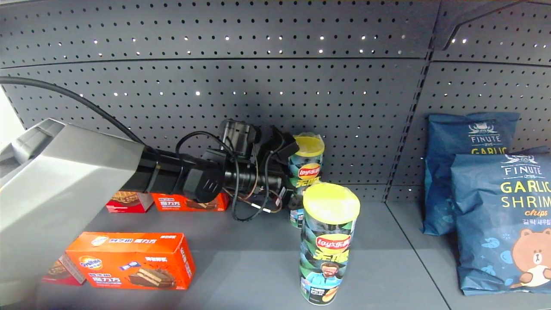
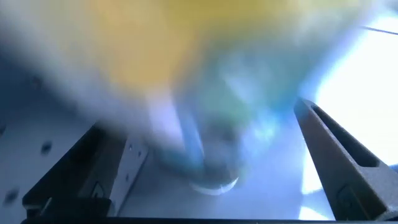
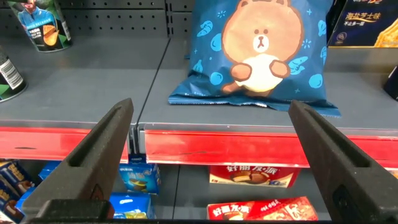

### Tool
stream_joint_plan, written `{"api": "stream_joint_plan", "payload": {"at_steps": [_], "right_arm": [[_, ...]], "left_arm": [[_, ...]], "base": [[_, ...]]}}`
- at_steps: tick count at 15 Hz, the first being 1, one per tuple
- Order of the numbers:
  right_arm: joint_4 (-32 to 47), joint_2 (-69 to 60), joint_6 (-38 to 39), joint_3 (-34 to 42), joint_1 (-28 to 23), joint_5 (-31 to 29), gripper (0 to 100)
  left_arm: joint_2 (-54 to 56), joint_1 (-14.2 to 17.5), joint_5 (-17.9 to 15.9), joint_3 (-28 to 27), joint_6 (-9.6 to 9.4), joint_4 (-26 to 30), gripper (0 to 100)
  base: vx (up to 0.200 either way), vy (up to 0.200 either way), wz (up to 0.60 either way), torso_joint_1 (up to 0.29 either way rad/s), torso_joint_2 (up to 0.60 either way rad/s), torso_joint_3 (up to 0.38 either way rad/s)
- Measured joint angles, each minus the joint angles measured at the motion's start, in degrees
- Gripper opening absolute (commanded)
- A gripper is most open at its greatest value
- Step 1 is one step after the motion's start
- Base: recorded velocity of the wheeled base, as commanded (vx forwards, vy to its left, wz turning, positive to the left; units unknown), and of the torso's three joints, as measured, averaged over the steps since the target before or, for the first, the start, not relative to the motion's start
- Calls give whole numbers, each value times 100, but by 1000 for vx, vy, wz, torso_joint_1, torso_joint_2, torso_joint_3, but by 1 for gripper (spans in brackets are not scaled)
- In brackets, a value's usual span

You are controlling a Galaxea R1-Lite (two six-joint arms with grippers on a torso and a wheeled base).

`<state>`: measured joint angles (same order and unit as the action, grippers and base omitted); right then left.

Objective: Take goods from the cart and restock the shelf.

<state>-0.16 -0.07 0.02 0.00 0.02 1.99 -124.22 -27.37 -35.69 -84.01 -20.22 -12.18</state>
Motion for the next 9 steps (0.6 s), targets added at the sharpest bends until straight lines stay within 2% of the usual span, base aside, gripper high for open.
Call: {"api": "stream_joint_plan", "payload": {"at_steps": [3,5,9], "right_arm": [[2,0,2,0,5,1,100],[2,0,0,0,7,0,100],[2,0,-2,0,5,0,100]], "left_arm": [[405,118,4,501,20,-210,100],[652,183,20,741,112,-363,100],[1403,246,367,1769,529,-1223,100]], "base": [[0,0,0,0,0,0],[0,0,0,0,0,0],[0,0,0,0,0,0]]}}
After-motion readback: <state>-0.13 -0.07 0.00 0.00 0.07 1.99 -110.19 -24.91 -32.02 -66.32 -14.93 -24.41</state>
